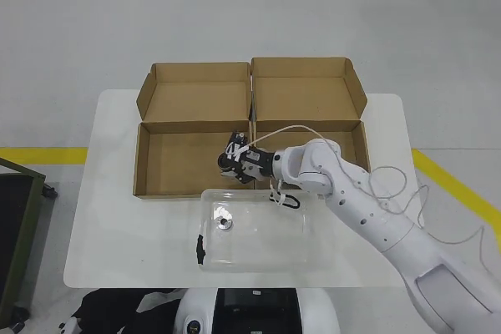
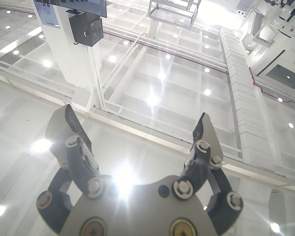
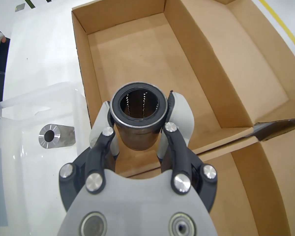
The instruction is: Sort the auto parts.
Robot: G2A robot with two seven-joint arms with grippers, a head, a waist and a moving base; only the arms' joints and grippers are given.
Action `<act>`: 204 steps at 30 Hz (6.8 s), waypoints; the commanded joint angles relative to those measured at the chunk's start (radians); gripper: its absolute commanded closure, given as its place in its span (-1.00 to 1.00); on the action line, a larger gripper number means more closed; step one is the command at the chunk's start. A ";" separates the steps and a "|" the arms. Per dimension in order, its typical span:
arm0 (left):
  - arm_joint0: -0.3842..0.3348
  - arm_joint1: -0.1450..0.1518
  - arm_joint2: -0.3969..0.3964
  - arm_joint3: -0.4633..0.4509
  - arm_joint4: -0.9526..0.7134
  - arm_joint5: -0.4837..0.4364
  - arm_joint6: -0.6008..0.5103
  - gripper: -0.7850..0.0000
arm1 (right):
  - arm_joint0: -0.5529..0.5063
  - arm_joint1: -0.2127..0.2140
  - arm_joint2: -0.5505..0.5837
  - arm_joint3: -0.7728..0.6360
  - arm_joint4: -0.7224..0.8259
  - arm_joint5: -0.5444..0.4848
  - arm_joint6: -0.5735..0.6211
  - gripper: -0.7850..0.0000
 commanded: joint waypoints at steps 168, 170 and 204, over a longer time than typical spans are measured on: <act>0.000 0.000 0.000 0.000 0.000 0.000 0.000 -1.00 | -0.176 0.029 0.200 -0.301 -0.071 -0.169 -0.083 1.00; 0.000 0.000 0.000 0.000 0.000 0.000 0.000 -1.00 | -0.134 0.012 0.162 -0.262 -0.076 -0.154 -0.079 1.00; 0.000 0.000 0.000 0.000 0.000 0.000 0.000 -1.00 | 0.256 -0.322 -0.230 0.405 -0.063 -0.074 -0.038 1.00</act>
